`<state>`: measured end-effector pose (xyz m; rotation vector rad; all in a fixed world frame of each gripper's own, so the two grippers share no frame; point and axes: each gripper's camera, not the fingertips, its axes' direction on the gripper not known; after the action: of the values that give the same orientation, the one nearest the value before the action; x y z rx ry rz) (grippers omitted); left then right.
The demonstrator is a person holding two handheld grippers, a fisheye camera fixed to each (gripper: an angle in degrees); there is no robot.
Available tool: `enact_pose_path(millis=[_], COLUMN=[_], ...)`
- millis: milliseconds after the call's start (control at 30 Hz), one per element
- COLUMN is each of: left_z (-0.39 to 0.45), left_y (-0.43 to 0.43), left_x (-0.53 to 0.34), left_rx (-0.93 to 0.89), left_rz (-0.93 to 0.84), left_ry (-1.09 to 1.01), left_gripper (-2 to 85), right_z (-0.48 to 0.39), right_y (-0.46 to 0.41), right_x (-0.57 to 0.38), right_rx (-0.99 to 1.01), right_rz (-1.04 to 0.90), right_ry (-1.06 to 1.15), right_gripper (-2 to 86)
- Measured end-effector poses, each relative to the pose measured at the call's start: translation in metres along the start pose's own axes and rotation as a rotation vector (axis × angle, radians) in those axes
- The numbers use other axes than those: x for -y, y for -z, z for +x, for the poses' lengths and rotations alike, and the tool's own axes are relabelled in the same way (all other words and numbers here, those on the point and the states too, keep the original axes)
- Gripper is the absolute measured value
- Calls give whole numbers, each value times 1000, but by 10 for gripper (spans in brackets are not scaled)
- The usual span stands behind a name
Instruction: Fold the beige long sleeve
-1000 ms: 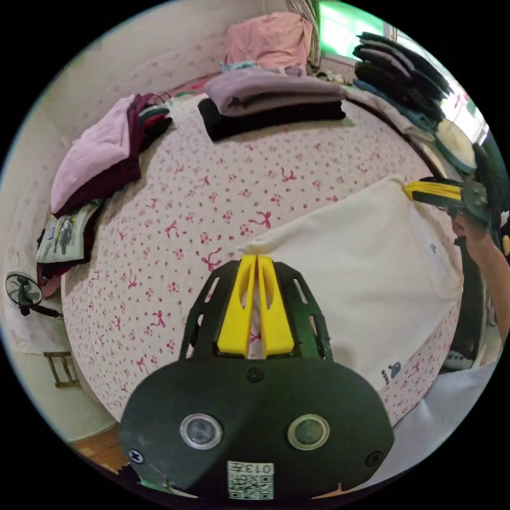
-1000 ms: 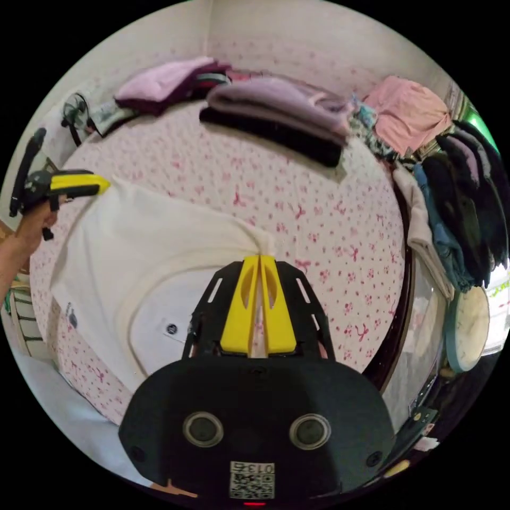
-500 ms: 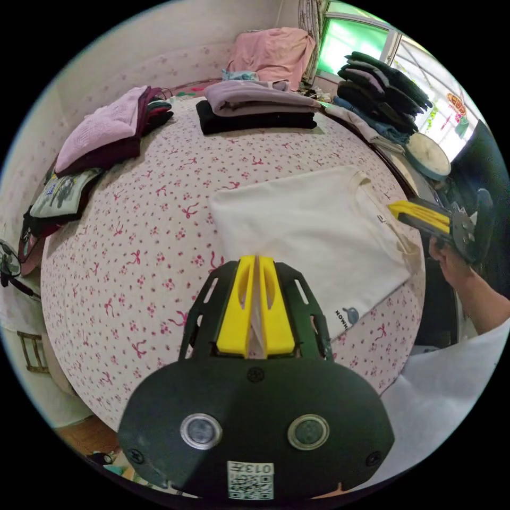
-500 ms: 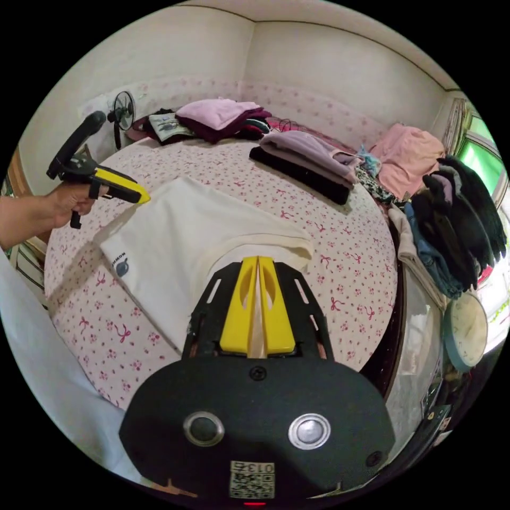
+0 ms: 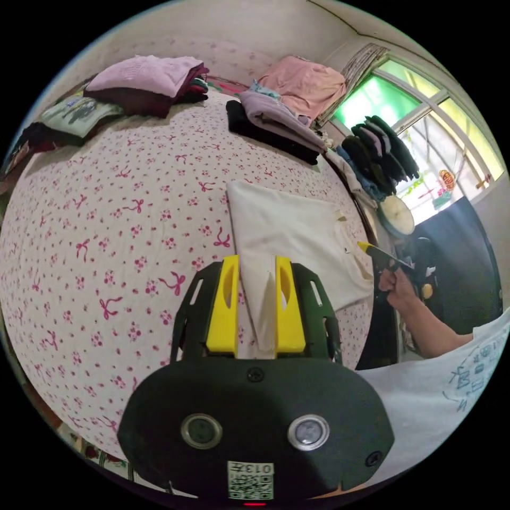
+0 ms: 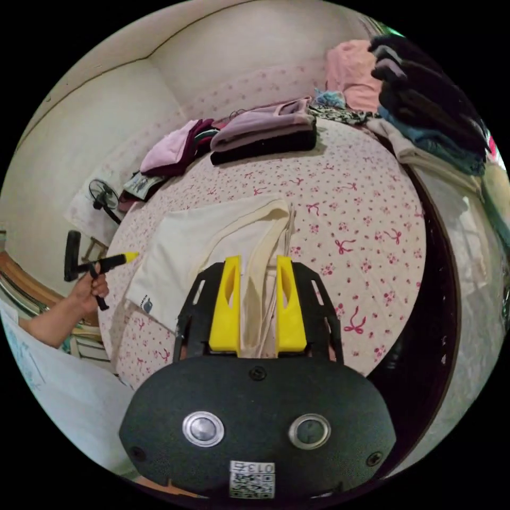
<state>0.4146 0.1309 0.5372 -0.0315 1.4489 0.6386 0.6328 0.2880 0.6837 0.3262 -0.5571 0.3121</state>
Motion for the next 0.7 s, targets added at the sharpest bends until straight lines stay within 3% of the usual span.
enact_pose_path(millis=[300,433,567,700], left_z=[-32,-40,-21,-22], left_y=[-5,-1,13,14], left_x=[25,40,55,63], left_rx=[-122,-154,-92,-89], left_rz=[-63,-76,-82,-85], left_ry=[43,80,-12,-4], left_gripper=[137,134,125,121], right_z=[44,41,21,32], right_y=[-12,-13,-5,-13], right_x=[24,36,50,61], right_rx=[126,148,72,73], right_rz=[-32,-52,-77,-117], right_ry=[-136,-107,23,-28], right_gripper=[140,139,132,125])
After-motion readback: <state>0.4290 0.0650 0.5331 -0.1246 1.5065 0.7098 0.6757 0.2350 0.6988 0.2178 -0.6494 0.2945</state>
